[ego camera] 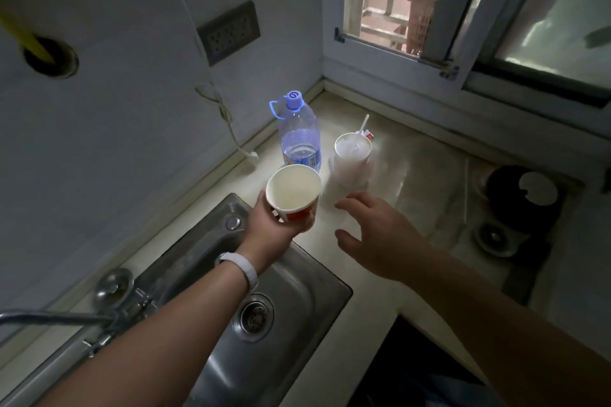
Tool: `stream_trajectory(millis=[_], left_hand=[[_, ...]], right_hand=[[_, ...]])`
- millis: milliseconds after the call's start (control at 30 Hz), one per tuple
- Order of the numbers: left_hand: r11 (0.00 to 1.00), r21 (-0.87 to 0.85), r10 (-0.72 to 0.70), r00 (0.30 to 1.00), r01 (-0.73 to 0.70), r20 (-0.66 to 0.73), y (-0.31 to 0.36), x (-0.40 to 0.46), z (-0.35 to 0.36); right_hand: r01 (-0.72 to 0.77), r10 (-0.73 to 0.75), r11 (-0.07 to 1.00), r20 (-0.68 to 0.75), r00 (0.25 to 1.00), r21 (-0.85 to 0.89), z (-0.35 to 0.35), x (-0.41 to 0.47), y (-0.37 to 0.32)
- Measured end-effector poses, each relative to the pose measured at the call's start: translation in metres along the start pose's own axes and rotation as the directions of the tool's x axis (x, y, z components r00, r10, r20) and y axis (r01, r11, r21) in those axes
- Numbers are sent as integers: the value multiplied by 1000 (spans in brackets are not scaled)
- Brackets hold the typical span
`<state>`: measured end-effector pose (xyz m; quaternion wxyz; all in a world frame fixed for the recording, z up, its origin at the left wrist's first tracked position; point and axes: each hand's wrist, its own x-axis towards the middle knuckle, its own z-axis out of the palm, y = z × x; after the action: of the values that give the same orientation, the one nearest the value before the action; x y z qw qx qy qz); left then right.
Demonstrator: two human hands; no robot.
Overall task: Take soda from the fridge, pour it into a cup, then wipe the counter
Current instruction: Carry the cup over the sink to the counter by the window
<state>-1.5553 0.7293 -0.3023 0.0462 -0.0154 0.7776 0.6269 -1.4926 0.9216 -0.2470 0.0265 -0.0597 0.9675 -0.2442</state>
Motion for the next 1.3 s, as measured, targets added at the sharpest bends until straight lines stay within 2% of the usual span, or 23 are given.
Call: stream_trajectory(millis=[167, 400, 667, 933, 1167, 1300], left_hand=[[999, 8, -51, 998, 51, -24, -23, 36, 26], [985, 122, -122, 993, 120, 10, -59, 76, 47], [981, 168, -105, 993, 96, 49, -79, 95, 57], [977, 175, -130, 990, 120, 47, -92, 95, 60], [967, 208, -175, 977, 148, 121, -87, 81, 40], [966, 245, -125, 980, 85, 153, -63, 57, 13]], right_hand=[[-27, 25, 999, 48, 999, 32, 18, 25, 20], [-89, 85, 995, 68, 994, 54, 36, 46, 49], [-130, 122, 990, 136, 983, 53, 63, 57, 60], [-136, 129, 989, 126, 984, 49, 76, 52, 60], [-112, 110, 994, 80, 991, 16, 62, 40, 51], [-68, 68, 998, 38, 997, -6, 43, 32, 35]])
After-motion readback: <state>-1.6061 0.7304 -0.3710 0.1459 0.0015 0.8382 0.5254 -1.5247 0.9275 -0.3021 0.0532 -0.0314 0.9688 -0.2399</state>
